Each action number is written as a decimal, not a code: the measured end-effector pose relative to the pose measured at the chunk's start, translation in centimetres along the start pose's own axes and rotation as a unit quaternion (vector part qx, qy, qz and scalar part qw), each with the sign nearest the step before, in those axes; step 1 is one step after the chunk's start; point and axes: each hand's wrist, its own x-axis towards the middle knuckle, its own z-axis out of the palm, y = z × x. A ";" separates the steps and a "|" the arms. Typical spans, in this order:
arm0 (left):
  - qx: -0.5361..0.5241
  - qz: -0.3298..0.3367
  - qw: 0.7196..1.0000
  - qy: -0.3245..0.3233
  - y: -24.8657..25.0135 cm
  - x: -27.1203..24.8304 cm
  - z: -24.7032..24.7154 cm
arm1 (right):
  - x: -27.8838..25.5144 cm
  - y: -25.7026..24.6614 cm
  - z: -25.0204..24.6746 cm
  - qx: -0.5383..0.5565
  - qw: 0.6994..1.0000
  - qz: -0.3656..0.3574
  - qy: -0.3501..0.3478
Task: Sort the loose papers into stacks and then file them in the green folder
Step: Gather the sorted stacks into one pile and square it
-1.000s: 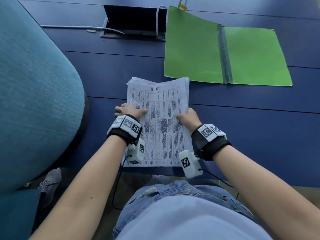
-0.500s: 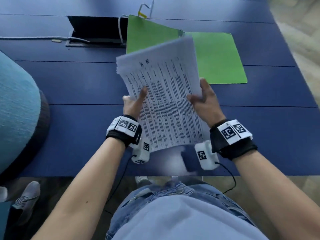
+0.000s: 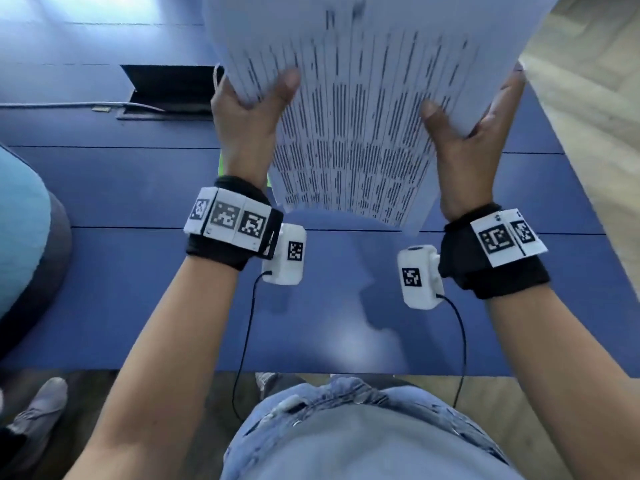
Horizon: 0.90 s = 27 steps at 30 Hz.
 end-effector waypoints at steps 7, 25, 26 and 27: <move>0.005 -0.089 0.996 -0.013 -3.6 -2.7 0.9 | -0.4 2.9 -2.0 -0.016 0.995 0.099 -0.006; 0.052 -0.111 0.992 -0.031 -6.2 -3.3 1.8 | 0.9 4.6 -4.0 -0.059 0.989 0.129 -0.044; 0.051 -0.099 0.993 -0.035 -6.0 -3.1 2.1 | 1.3 4.4 -4.1 -0.050 0.991 0.118 -0.035; 0.045 -0.089 0.994 -0.040 -5.7 -2.8 2.5 | 1.7 4.1 -4.3 -0.038 0.993 0.107 -0.028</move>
